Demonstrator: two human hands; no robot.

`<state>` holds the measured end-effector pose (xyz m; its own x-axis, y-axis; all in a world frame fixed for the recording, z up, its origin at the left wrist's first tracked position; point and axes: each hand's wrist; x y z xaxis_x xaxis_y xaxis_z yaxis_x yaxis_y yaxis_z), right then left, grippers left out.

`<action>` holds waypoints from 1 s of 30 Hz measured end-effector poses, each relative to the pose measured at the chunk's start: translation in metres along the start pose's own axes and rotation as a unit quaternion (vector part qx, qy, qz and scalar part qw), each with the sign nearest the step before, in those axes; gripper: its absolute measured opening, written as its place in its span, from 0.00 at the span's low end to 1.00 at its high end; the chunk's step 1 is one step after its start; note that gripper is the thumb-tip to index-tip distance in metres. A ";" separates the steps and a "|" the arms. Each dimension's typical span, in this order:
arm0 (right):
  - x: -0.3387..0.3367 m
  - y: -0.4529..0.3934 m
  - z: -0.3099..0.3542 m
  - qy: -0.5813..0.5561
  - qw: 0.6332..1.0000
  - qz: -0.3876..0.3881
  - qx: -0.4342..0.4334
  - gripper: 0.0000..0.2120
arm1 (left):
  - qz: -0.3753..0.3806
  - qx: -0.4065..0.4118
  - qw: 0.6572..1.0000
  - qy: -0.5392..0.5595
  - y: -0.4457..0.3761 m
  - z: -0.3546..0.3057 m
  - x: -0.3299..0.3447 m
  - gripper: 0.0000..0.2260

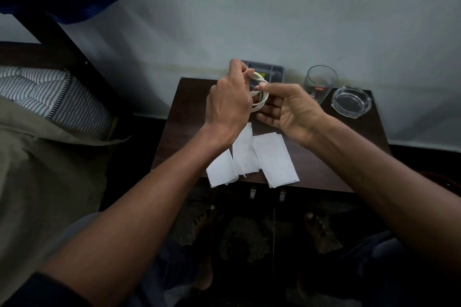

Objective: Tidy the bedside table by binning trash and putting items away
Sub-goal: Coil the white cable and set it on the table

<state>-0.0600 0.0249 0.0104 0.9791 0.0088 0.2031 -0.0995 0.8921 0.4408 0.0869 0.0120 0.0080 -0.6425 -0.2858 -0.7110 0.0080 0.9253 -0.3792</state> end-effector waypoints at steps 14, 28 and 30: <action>0.005 -0.002 0.005 0.075 0.997 -0.013 -0.017 0.06 | 0.102 -0.037 0.988 0.109 -0.022 0.023 -0.002 0.10; 0.038 -0.049 -0.024 0.145 0.978 -0.152 0.017 0.10 | 0.187 -0.356 0.866 0.298 -0.027 0.066 0.017 0.13; 0.051 -0.055 -0.033 0.176 0.973 -0.148 0.005 0.12 | 0.153 -0.381 0.859 0.306 -0.028 0.079 0.021 0.14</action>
<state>0.0014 -0.0088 -0.0328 0.9648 -0.0920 -0.2463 0.1966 0.8744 0.4435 0.1337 -0.0393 -0.0433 -0.9841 -0.0320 -0.1745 -0.1059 0.8949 0.4335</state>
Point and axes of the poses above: each hand's wrist, its own y-axis away from the middle knuckle, its own x-axis out of the palm, z = x × y, and after that the axes turned 5 degrees about y, right-handed
